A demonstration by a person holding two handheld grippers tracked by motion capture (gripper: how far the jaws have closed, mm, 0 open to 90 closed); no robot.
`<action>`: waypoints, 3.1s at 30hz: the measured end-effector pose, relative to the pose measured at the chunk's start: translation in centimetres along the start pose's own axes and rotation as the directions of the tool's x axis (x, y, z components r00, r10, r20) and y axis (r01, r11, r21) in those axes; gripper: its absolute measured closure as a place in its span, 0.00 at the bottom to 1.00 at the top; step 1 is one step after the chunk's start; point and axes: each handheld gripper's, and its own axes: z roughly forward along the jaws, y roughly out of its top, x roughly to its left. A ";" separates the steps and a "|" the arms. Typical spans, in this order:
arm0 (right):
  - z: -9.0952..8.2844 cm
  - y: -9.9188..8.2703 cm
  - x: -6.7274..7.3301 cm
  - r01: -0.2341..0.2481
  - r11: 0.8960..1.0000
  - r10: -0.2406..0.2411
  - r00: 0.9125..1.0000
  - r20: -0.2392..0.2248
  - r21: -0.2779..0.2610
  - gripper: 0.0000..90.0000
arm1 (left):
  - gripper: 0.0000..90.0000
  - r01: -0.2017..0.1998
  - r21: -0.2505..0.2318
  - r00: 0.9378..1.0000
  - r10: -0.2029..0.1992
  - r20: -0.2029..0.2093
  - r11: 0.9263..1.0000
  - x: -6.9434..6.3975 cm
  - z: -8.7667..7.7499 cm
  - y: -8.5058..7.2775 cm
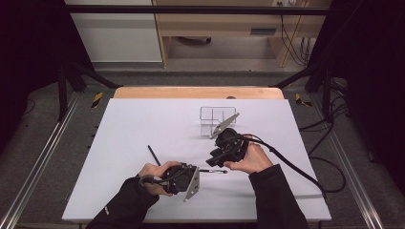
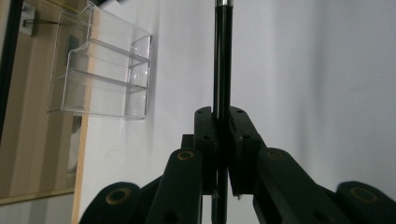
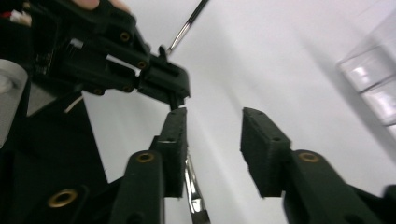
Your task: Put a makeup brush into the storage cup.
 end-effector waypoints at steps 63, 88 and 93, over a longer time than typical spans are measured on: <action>0.7 -7.9 -0.4 -0.193 0.821 0.324 0.932 0.161 -0.537 0.10 | 0.92 0.711 -0.126 0.700 -0.713 0.035 0.692 0.4 0.4 -4.3; 1.9 -5.7 1.0 -0.231 0.715 0.368 0.927 0.073 -0.659 0.13 | 0.92 0.838 -0.238 0.511 -0.859 0.029 0.490 0.8 0.3 -4.6; 2.1 -5.6 0.9 -0.256 0.690 0.390 0.919 0.050 -0.677 0.13 | 0.92 0.843 -0.251 0.497 -0.868 0.027 0.475 1.1 0.2 -4.4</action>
